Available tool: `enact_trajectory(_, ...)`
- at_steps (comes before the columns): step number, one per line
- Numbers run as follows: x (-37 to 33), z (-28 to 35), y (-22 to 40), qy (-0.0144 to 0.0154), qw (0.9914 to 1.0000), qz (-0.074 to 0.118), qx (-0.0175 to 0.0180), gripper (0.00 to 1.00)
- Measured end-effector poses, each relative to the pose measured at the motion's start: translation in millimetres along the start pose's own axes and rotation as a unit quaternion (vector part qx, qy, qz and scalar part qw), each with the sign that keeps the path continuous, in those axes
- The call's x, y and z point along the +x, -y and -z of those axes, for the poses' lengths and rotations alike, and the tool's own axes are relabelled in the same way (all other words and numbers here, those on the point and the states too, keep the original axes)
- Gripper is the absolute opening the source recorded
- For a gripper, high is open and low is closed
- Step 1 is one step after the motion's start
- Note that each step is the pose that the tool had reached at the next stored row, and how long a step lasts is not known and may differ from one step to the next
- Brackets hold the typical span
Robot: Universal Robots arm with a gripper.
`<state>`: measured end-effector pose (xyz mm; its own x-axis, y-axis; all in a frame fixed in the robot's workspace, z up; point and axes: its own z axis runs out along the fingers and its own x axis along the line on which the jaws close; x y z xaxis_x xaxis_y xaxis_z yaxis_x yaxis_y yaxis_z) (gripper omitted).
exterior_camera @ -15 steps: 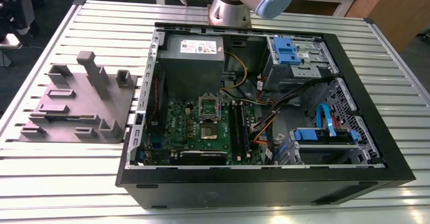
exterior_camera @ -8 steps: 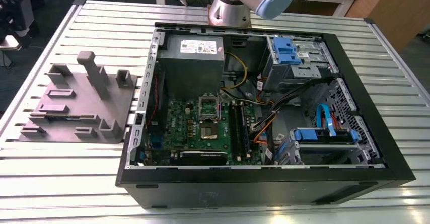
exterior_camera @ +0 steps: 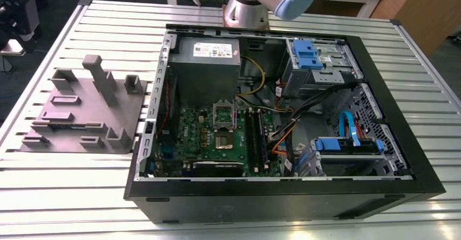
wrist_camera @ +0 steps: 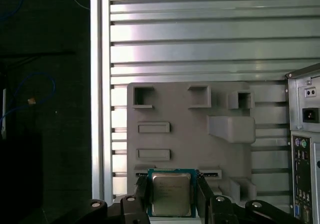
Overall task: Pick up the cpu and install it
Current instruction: 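Pick up the cpu and move it towards the insertion slot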
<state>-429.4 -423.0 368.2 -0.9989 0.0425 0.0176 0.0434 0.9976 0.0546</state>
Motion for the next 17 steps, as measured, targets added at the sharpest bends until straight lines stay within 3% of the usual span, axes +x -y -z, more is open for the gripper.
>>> enact_trajectory(17, -19.2, 0.5, 3.2, 0.0, 1.0, 0.0, 0.0002, 0.47)
